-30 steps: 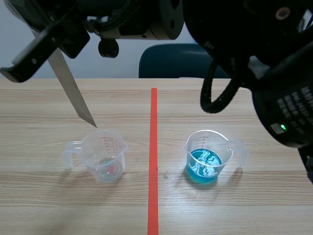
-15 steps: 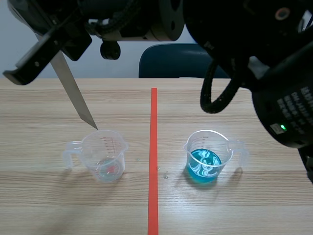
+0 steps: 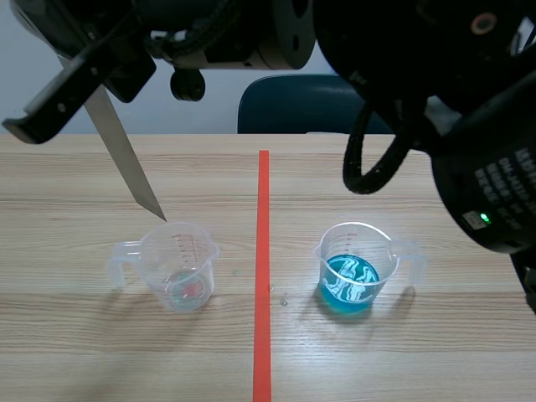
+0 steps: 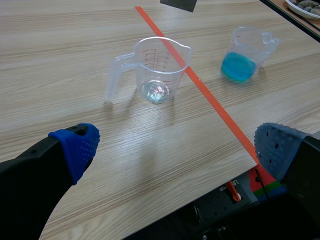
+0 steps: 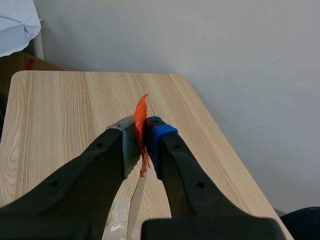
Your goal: Do the redox reaction experiment
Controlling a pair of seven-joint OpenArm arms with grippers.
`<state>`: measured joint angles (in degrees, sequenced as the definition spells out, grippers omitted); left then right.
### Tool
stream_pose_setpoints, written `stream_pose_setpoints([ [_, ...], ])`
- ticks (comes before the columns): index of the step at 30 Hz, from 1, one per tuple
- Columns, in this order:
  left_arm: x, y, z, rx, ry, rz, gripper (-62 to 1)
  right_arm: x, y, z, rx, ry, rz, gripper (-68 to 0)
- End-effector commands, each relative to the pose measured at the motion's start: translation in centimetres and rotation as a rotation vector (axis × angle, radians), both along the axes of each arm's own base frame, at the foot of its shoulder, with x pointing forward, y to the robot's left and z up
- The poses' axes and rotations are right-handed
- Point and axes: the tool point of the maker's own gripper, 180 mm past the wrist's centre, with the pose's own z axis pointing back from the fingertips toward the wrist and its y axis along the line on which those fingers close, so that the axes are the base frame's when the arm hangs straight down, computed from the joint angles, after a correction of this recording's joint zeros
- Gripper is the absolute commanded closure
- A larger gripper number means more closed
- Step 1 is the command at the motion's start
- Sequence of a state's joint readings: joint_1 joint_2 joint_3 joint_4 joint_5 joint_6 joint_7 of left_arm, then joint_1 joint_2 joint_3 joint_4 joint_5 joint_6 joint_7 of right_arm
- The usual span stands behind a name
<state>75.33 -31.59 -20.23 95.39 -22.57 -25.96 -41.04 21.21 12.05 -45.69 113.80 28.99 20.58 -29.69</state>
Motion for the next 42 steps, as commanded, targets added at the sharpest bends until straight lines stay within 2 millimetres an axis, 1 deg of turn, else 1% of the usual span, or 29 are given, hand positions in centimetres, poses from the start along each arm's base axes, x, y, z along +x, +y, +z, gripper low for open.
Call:
stream_pose_setpoints([
  [1, 0.27, -0.24, 0.69, -0.022, -0.026, 0.004, -62.3, 0.22, -0.12, 1.07, 0.033, -0.017, -0.003, -0.6],
  [35, 0.27, -0.24, 0.70, -0.022, -0.027, 0.004, -62.3, 0.21, -0.12, 1.07, 0.033, -0.017, -0.002, -0.6],
  [42, 0.44, -0.20, 1.29, -0.037, -0.056, 0.010, -62.3, 0.22, -0.12, 1.06, 0.033, -0.017, -0.003, -0.6],
])
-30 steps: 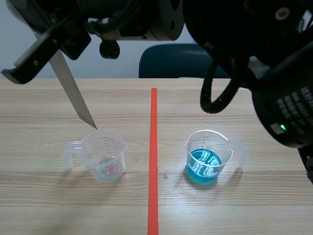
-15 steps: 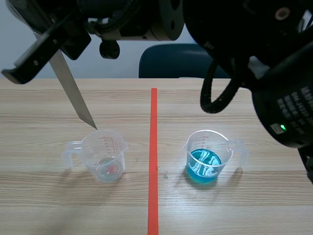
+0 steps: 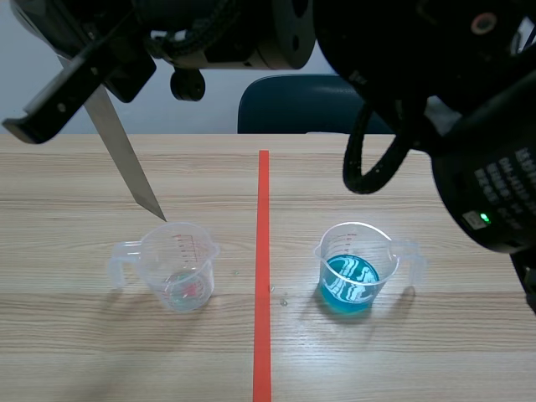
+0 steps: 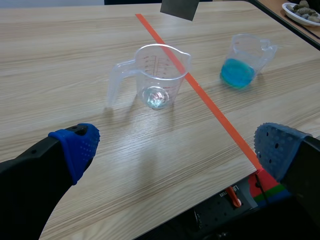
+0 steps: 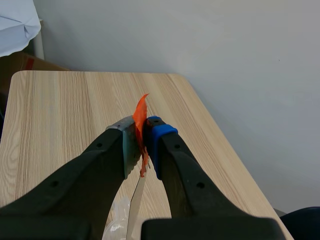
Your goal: Do the redox reaction experiment
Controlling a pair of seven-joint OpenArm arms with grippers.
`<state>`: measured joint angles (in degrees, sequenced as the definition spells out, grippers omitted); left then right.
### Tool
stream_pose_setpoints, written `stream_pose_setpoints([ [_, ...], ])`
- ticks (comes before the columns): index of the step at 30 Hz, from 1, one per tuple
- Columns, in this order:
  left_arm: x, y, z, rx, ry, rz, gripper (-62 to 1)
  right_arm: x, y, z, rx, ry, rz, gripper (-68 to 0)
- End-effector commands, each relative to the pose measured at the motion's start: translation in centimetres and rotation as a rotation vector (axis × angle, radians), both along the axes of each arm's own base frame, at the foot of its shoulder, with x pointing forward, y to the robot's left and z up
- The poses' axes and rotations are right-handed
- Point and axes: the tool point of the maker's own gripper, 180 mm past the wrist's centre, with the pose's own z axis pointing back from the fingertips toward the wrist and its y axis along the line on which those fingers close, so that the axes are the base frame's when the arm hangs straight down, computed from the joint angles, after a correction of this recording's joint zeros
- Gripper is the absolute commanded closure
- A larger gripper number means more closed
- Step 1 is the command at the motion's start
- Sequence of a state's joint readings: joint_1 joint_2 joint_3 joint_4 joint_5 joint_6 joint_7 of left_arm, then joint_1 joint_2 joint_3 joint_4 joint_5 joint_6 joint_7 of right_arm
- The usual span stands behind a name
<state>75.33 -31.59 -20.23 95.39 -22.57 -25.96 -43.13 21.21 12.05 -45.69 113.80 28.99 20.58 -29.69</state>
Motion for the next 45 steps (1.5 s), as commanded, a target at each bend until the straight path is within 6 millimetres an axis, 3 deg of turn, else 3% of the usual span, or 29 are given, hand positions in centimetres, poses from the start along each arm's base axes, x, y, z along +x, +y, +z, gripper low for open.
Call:
stream_pose_setpoints([
  [1, 0.3, -0.2, 0.7, -0.019, -0.025, 0.004, -62.3, 0.2, -0.1, 1.1, 0.033, -0.017, -0.003, -0.6],
  [11, 0.3, -0.2, 0.7, -0.018, -0.026, 0.004, -62.3, 0.5, -1.2, 0.3, 0.011, -0.020, -0.010, -0.6],
  [35, 0.3, -0.2, 0.6, -0.015, -0.023, 0.003, -62.3, 2.1, -14.6, -0.4, -0.090, -0.058, -0.124, -0.6],
  [45, 0.3, -0.2, 0.6, -0.016, -0.023, 0.003, -62.3, 1.0, -17.5, -0.9, -0.165, -0.048, -0.086, -0.6],
])
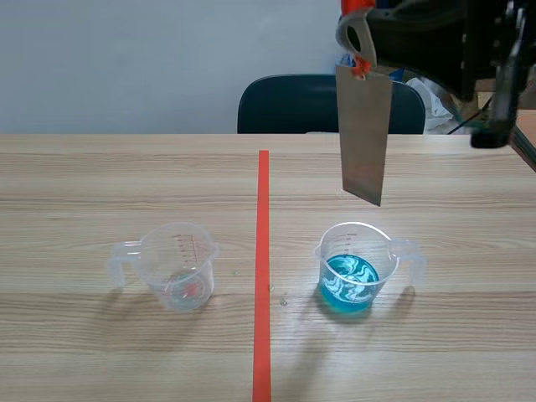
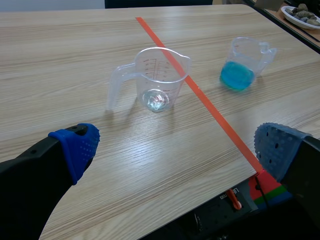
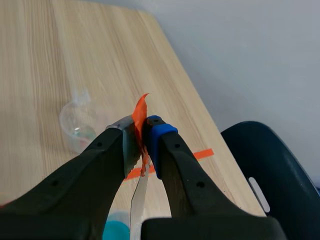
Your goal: Do the redox reaction experiment
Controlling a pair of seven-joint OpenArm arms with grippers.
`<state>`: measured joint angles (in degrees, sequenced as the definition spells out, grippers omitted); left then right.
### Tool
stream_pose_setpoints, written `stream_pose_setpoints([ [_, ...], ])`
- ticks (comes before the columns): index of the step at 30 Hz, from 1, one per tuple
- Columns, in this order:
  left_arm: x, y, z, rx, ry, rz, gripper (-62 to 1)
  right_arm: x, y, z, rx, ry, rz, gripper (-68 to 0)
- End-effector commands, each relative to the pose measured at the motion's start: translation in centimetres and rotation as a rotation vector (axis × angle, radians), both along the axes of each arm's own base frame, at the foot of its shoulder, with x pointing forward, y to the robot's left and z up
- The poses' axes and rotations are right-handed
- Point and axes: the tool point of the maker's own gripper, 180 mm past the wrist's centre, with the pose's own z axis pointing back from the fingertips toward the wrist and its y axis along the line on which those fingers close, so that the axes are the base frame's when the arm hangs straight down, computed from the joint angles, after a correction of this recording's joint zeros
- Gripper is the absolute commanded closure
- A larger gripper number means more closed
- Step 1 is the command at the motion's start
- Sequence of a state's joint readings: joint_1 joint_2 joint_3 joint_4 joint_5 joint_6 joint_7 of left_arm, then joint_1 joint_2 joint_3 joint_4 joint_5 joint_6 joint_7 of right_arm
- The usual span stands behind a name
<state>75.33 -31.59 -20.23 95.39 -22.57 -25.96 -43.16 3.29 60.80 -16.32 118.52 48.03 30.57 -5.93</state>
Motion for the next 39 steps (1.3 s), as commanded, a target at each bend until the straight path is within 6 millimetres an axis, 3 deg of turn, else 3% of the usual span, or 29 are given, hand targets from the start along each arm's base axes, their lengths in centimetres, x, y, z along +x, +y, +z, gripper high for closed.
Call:
stream_pose_setpoints([
  [1, 0.3, -0.2, 0.6, -0.016, -0.023, 0.003, -62.3, -0.2, 0.0, 0.7, 0.022, -0.016, 0.008, -0.6],
  [10, 0.3, -0.2, 0.6, -0.015, -0.022, 0.003, -62.3, -0.3, -0.9, 0.2, 0.020, 0.000, 0.007, -0.6],
  [39, 0.3, -0.2, 0.7, -0.018, -0.026, 0.004, -62.3, -0.1, -0.8, 0.1, 0.014, -0.029, -0.002, -0.6],
])
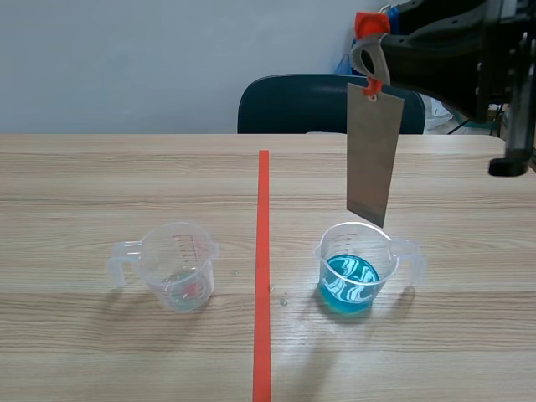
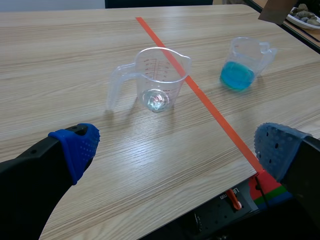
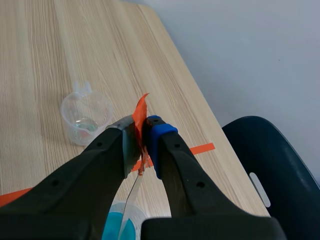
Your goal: Do the redox reaction experiment
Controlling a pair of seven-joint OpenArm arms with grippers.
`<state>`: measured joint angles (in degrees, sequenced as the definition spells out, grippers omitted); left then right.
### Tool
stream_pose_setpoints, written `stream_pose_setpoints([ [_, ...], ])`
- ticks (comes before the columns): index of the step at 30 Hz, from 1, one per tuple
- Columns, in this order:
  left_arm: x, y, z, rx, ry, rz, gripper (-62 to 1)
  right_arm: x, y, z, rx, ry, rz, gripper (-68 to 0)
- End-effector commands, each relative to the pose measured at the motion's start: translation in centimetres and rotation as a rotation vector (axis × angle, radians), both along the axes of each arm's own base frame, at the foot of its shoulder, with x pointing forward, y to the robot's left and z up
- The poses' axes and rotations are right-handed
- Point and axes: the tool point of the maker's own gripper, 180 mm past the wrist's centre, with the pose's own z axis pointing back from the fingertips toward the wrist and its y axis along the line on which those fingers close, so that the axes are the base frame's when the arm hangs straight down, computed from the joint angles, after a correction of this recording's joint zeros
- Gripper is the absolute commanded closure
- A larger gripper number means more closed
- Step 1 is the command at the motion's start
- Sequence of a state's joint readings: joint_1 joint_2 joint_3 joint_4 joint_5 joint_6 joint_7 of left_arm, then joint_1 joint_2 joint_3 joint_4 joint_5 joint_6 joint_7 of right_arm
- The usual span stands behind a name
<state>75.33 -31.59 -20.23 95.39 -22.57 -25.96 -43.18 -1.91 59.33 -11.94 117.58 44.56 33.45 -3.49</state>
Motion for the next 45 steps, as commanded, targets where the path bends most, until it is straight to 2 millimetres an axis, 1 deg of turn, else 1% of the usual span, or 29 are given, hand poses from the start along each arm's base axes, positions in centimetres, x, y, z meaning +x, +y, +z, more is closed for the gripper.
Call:
stream_pose_setpoints([
  [1, 0.28, -0.16, 0.68, -0.017, -0.025, 0.004, -62.3, 0.25, -0.06, 1.00, 0.022, -0.026, -0.003, -0.6],
  [9, 0.29, -0.15, 0.71, -0.018, -0.027, 0.004, -62.3, 0.25, -0.06, 1.00, 0.022, -0.025, -0.003, -0.6],
  [15, 0.40, -0.12, 1.15, -0.030, -0.049, 0.009, -62.3, 0.27, -0.09, 0.93, 0.018, -0.024, -0.005, -0.6],
  [36, 0.40, -0.12, 1.17, -0.030, -0.049, 0.009, -62.3, 0.31, -0.14, 0.81, 0.011, -0.021, -0.008, -0.6],
  [40, 0.50, -0.09, 1.61, -0.042, -0.072, 0.013, -62.3, 0.31, -0.14, 0.81, 0.011, -0.021, -0.008, -0.6],
  [45, 0.49, -0.09, 1.54, -0.039, -0.069, 0.012, -62.3, 0.31, -0.13, 0.82, 0.012, -0.022, -0.008, -0.6],
])
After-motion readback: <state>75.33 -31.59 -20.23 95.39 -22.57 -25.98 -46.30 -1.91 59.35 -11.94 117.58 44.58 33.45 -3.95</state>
